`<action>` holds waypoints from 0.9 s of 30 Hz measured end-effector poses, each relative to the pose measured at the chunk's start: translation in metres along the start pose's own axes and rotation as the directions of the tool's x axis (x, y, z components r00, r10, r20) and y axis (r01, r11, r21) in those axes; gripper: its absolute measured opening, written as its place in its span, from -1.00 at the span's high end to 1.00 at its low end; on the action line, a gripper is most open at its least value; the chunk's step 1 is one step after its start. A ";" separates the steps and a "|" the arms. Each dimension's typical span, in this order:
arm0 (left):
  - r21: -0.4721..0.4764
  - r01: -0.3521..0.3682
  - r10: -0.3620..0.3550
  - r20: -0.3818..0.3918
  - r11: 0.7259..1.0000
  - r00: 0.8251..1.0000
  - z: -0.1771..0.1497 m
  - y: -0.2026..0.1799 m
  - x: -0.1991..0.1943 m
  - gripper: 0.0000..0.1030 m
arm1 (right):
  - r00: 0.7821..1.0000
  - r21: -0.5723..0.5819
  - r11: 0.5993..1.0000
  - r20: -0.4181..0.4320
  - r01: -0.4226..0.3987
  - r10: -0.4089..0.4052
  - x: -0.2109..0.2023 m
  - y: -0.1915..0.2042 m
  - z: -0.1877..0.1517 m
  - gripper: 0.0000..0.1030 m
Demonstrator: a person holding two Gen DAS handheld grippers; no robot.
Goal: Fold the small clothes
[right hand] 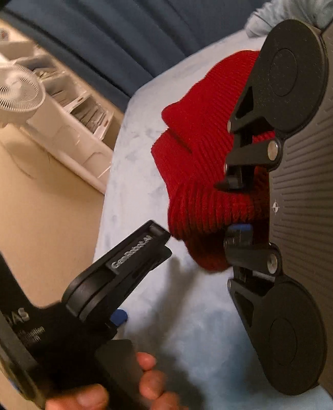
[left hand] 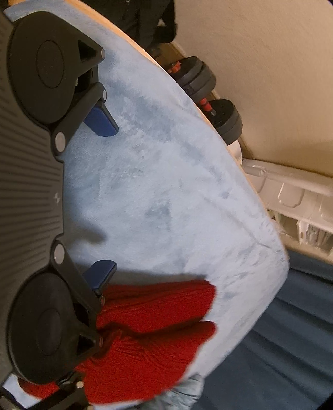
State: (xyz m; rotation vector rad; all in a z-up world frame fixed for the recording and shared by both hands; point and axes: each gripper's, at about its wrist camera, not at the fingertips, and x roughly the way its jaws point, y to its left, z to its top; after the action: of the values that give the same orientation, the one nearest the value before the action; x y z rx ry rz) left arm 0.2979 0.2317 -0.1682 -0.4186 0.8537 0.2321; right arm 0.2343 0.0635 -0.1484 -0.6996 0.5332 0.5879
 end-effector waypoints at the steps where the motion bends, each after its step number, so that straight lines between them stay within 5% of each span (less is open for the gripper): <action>1: -0.024 0.015 -0.015 0.005 1.000 1.000 0.003 0.001 -0.006 -0.99 | 0.999 0.048 0.997 -0.001 -0.054 0.055 -0.009 -0.008 0.005 -0.06; 3: -0.061 0.051 -0.050 0.018 0.997 0.999 0.010 0.002 -0.019 -0.99 | 0.995 0.117 0.989 0.036 -0.092 0.089 -0.028 -0.022 0.010 -0.11; 6: -0.050 0.118 -0.115 0.065 0.992 0.991 0.021 -0.011 -0.044 -0.99 | 0.991 0.231 0.973 0.123 0.019 -0.049 -0.066 -0.043 0.004 -0.10; 10: 0.074 0.172 -0.177 0.081 0.982 0.981 0.019 -0.049 -0.054 -0.99 | 0.973 0.364 0.906 0.002 0.214 -0.230 -0.069 -0.073 -0.018 -0.06; 13: 0.239 0.090 -0.097 0.016 0.967 0.995 0.003 -0.080 -0.027 -0.99 | 0.981 0.378 0.915 -0.178 0.143 -0.079 -0.040 -0.073 -0.046 0.03; 15: 0.304 0.032 -0.024 -0.029 0.952 0.999 -0.010 -0.081 -0.011 -1.00 | 0.975 0.398 0.908 -0.216 0.130 -0.045 -0.031 -0.063 -0.065 0.05; 19: 0.221 0.089 -0.077 -0.064 0.971 0.995 -0.013 -0.051 -0.035 -1.00 | 0.978 0.440 0.893 -0.211 0.092 0.004 -0.058 -0.064 -0.058 0.04; 21: 0.259 0.031 -0.020 -0.048 0.965 0.999 -0.014 -0.045 -0.060 -0.99 | 0.981 0.450 0.891 -0.192 0.069 0.021 -0.084 -0.064 -0.052 0.03; 25: 0.298 0.026 -0.020 -0.023 0.954 1.000 -0.024 -0.037 -0.115 -0.99 | 0.993 0.497 0.866 -0.115 0.048 0.012 -0.149 -0.063 -0.039 -0.29; 27: 0.294 0.010 -0.006 -0.014 0.956 1.000 -0.033 -0.035 -0.140 -0.99 | 0.997 0.593 0.805 -0.069 0.017 0.029 -0.183 -0.066 -0.040 -0.51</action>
State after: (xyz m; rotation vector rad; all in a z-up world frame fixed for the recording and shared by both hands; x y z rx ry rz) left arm 0.1987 0.1807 -0.0710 -0.1445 0.8839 0.0921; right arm 0.1368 -0.0640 -0.0309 -0.1169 0.7459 0.3647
